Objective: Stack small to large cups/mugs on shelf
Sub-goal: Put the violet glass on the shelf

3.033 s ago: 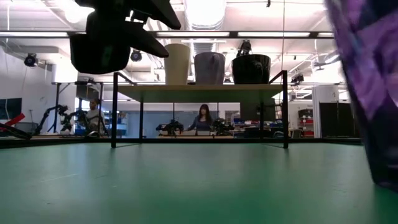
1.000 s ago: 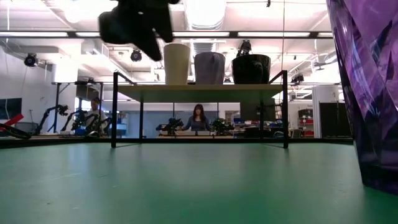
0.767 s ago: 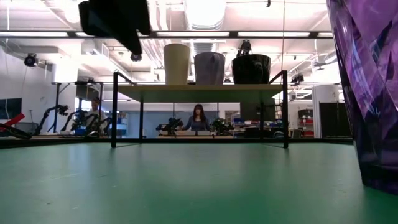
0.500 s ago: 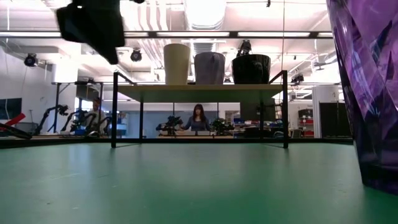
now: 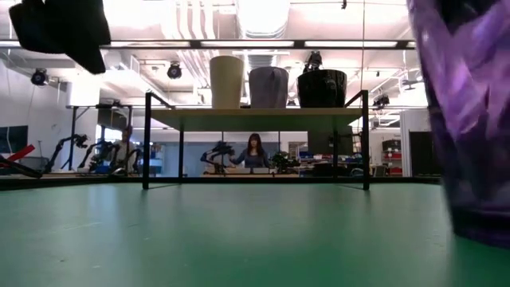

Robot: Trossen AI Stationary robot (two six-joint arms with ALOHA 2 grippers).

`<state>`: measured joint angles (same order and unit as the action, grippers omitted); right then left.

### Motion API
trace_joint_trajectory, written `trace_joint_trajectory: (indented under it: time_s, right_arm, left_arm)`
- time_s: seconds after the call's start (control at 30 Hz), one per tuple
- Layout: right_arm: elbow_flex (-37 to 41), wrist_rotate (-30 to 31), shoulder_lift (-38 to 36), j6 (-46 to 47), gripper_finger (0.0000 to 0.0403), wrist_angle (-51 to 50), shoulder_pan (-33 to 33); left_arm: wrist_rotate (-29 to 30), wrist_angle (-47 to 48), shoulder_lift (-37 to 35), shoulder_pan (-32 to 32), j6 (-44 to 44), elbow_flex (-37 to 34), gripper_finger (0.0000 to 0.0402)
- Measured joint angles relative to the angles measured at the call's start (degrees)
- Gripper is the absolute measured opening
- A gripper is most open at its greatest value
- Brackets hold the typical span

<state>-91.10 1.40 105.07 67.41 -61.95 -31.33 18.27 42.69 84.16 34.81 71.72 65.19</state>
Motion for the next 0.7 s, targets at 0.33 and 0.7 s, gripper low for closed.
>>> trace_joint_trajectory:
  time_s: [0.33,0.7]
  right_arm:
    - [-6.24,2.30,0.76,-8.81,0.0014,1.22,7.56]
    - [-22.97,4.20,13.62,-26.03,0.0014,-0.73,17.55]
  left_arm:
    - [3.98,0.01,-1.21,3.80,8.62,-4.65,0.0166]
    - [12.28,0.95,-7.68,9.66,18.09,-7.69,0.0166]
